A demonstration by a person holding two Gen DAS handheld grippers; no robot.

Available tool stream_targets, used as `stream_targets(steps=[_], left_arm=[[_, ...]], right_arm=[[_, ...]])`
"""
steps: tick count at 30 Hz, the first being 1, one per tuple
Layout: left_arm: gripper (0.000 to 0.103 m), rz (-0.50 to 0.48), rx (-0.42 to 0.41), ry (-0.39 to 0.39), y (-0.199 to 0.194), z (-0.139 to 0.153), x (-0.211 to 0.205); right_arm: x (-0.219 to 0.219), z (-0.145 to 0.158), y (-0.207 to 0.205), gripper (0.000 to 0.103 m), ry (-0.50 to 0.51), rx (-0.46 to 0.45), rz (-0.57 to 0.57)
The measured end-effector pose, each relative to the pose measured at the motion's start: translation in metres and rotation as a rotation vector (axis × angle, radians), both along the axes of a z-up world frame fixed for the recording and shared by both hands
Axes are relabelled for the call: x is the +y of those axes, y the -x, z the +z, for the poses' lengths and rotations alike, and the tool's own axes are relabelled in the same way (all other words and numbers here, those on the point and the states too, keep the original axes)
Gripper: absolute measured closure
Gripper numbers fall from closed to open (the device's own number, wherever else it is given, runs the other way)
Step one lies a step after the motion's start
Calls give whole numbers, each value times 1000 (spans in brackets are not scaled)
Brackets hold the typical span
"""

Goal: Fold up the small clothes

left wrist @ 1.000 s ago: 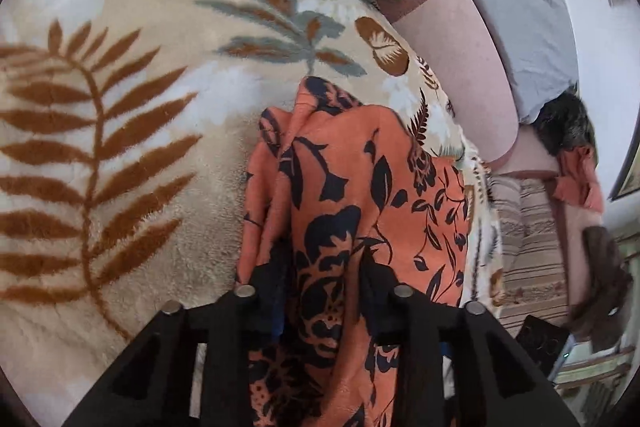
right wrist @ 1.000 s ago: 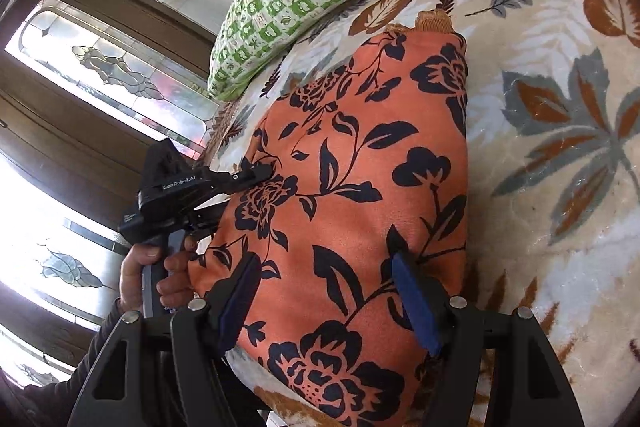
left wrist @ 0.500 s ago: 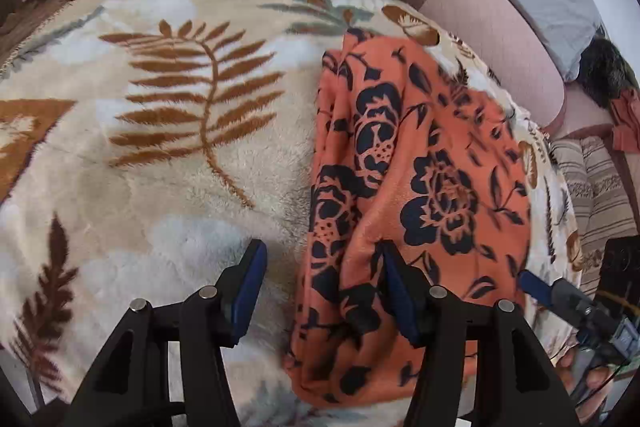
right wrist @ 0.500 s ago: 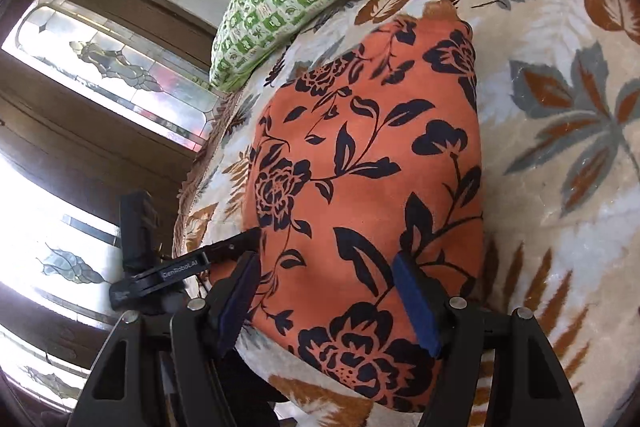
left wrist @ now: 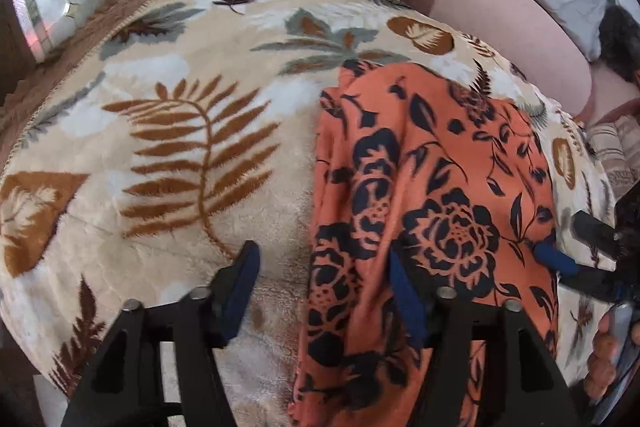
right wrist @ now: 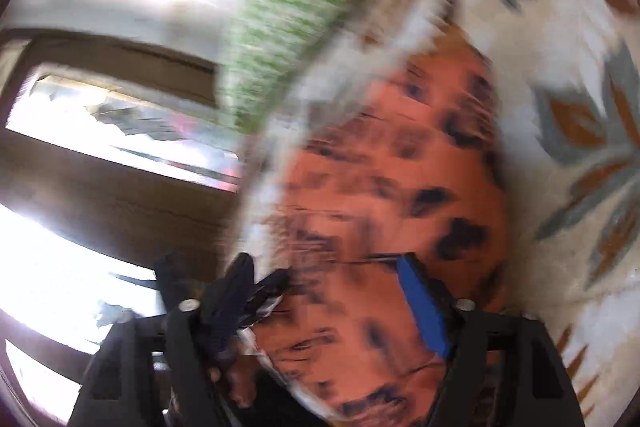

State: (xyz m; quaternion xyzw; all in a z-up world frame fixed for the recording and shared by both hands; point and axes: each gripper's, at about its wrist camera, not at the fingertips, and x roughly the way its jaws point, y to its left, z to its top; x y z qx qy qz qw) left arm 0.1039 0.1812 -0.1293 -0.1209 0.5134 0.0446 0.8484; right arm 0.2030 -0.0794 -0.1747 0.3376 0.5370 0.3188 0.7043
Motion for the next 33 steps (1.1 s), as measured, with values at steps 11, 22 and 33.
stream_targets(steps=[11, 22, 33], left_arm=[[34, -10, -10, -45, 7, 2, -4], [27, 0, -10, -50, 7, -2, -1], [24, 12, -12, -42, 9, 0, 0]], right_arm=[[14, 18, -10, 16, 142, -113, -7], [10, 23, -25, 15, 150, -120, -59], [0, 34, -33, 11, 115, -112, -94]])
